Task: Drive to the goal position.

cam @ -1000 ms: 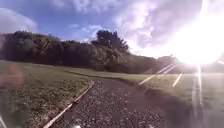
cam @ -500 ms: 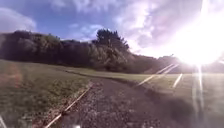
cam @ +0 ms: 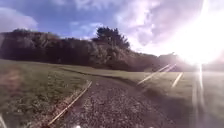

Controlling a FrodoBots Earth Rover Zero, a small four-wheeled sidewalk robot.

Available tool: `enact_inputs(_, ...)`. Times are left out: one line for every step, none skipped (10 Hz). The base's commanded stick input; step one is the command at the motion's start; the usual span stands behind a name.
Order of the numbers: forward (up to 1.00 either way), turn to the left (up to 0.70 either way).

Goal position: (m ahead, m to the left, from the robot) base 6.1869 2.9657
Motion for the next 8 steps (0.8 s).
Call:
enact_inputs(0.85,0.0)
enact_inputs(0.85,0.0)
enact_inputs(0.85,0.0)
enact_inputs(0.85,0.0)
enact_inputs(0.85,0.0)
enact_inputs(0.85,0.0)
enact_inputs(0.85,0.0)
enact_inputs(0.85,0.0)
